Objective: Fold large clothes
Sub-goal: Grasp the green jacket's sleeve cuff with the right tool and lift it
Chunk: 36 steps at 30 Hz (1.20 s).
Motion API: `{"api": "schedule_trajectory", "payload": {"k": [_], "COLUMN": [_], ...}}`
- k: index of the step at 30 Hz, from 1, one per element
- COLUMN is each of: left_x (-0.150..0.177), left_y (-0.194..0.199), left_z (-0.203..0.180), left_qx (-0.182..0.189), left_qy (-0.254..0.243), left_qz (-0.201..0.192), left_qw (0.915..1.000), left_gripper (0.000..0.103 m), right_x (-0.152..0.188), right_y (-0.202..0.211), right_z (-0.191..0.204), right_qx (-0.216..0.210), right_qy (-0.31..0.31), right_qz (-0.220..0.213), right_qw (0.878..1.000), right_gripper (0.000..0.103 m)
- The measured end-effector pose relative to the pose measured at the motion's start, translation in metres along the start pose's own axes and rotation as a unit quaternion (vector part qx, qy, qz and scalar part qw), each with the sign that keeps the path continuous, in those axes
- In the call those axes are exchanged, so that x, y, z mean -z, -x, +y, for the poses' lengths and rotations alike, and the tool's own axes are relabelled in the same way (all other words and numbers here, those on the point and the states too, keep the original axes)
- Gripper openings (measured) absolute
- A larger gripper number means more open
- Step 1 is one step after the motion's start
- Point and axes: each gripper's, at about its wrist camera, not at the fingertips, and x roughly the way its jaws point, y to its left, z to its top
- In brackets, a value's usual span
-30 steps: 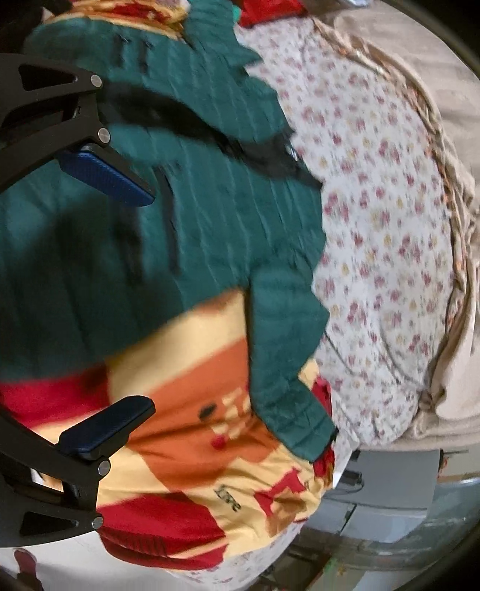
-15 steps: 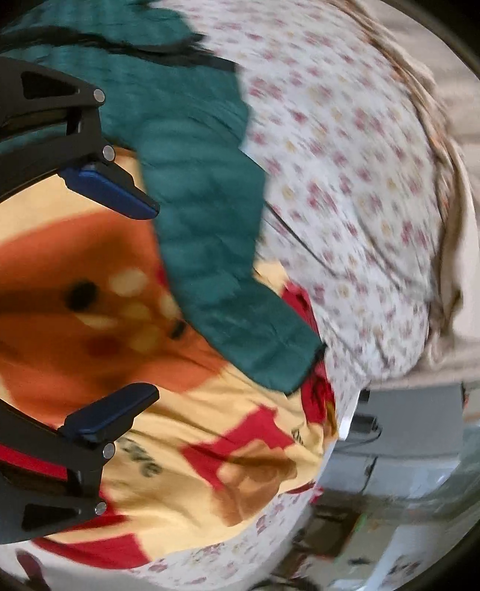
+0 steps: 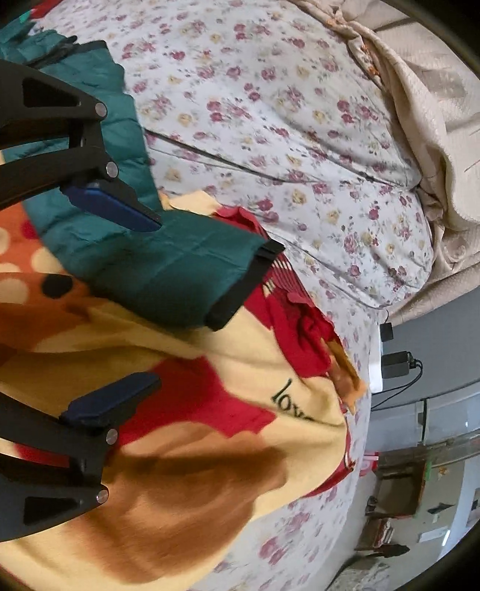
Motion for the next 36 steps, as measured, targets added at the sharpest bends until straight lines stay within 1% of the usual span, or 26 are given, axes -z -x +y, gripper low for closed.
{"api": "schedule_trajectory", "payload": {"k": [3, 5, 6, 7, 9, 10, 11, 14, 17, 20, 22, 23, 24, 25, 28, 29, 30, 31, 32, 33, 34, 36], "left_x": [0.0, 0.0, 0.0, 0.0, 0.0, 0.0, 0.0, 0.0, 0.001, 0.003, 0.004, 0.005, 0.006, 0.006, 0.007, 0.006, 0.006, 0.006, 0.007, 0.006, 0.006, 0.005], "left_y": [-0.006, -0.009, -0.009, -0.009, -0.009, -0.009, -0.008, -0.005, 0.003, 0.012, 0.016, 0.019, 0.022, 0.024, 0.029, 0.03, 0.031, 0.032, 0.033, 0.034, 0.034, 0.032], "left_z": [-0.004, -0.006, -0.006, -0.007, -0.007, -0.007, -0.007, -0.004, 0.001, 0.009, 0.015, 0.019, 0.022, 0.027, 0.037, 0.04, 0.042, 0.043, 0.044, 0.045, 0.045, 0.044], "left_qx": [-0.006, -0.01, -0.01, -0.012, -0.011, -0.01, -0.01, -0.003, 0.003, 0.013, 0.017, 0.019, 0.02, 0.02, 0.024, 0.026, 0.029, 0.03, 0.03, 0.028, 0.026, 0.023], "left_qy": [-0.004, -0.006, -0.007, -0.007, -0.009, -0.01, -0.009, -0.004, 0.002, 0.01, 0.016, 0.019, 0.023, 0.028, 0.04, 0.046, 0.05, 0.052, 0.054, 0.053, 0.052, 0.048], "left_qz": [0.007, 0.009, 0.009, 0.009, 0.007, 0.006, 0.006, 0.001, -0.01, -0.022, -0.028, -0.032, -0.035, -0.038, -0.045, -0.047, -0.048, -0.05, -0.054, -0.056, -0.059, -0.06], "left_qw": [1.0, 0.9999, 0.9999, 0.9999, 0.9999, 0.9999, 0.9999, 1.0, 0.9999, 0.9996, 0.9993, 0.9991, 0.999, 0.9987, 0.9979, 0.9975, 0.9972, 0.9969, 0.9967, 0.9966, 0.9966, 0.9968], "left_gripper": [0.1, 0.1, 0.1, 0.1, 0.1, 0.1, 0.1, 0.1, 0.1, 0.1, 0.1, 0.1, 0.1, 0.1, 0.1, 0.1, 0.1, 0.1, 0.1, 0.1, 0.1, 0.1], "right_x": [-0.005, -0.007, -0.007, -0.008, -0.011, -0.012, -0.015, -0.021, -0.028, -0.035, -0.04, -0.042, -0.044, -0.045, -0.043, -0.041, -0.038, -0.034, -0.027, -0.019, -0.01, 0.003], "right_y": [-0.014, -0.021, -0.022, -0.023, -0.026, -0.024, -0.021, -0.004, 0.021, 0.048, 0.06, 0.067, 0.072, 0.075, 0.089, 0.091, 0.088, 0.085, 0.077, 0.072, 0.068, 0.057], "right_z": [-0.001, 0.002, 0.004, 0.005, 0.009, 0.008, 0.008, 0.005, 0.014, 0.03, 0.036, 0.038, 0.04, 0.04, 0.044, 0.046, 0.045, 0.044, 0.04, 0.038, 0.036, 0.028], "right_qx": [0.003, 0.013, 0.018, 0.018, 0.003, 0.001, -0.003, -0.024, -0.029, -0.013, -0.002, 0.012, 0.022, 0.023, 0.0, -0.026, -0.048, -0.062, -0.083, -0.095, -0.098, -0.105], "right_qy": [0.003, 0.017, 0.025, 0.031, 0.039, 0.041, 0.039, 0.018, 0.028, 0.055, 0.061, 0.066, 0.07, 0.071, 0.075, 0.071, 0.061, 0.053, 0.038, 0.029, 0.024, 0.005], "right_qz": [0.01, 0.009, 0.007, 0.008, 0.024, 0.024, 0.023, 0.018, 0.004, -0.013, -0.023, -0.025, -0.026, -0.025, -0.021, -0.006, 0.016, 0.034, 0.065, 0.074, 0.074, 0.07], "right_qw": [1.0, 1.0, 0.999, 0.999, 0.999, 0.999, 0.999, 0.999, 0.999, 0.998, 0.998, 0.997, 0.997, 0.997, 0.997, 0.997, 0.997, 0.996, 0.994, 0.992, 0.992, 0.992], "right_gripper": [0.077, 0.073, 0.064, 0.049, 0.032, 0.02, 0.017, 0.012, 0.012, 0.012, 0.012, 0.012, 0.007, 0.003, 0.003, 0.004, 0.008, 0.021, 0.031, 0.05, 0.061, 0.062]}}
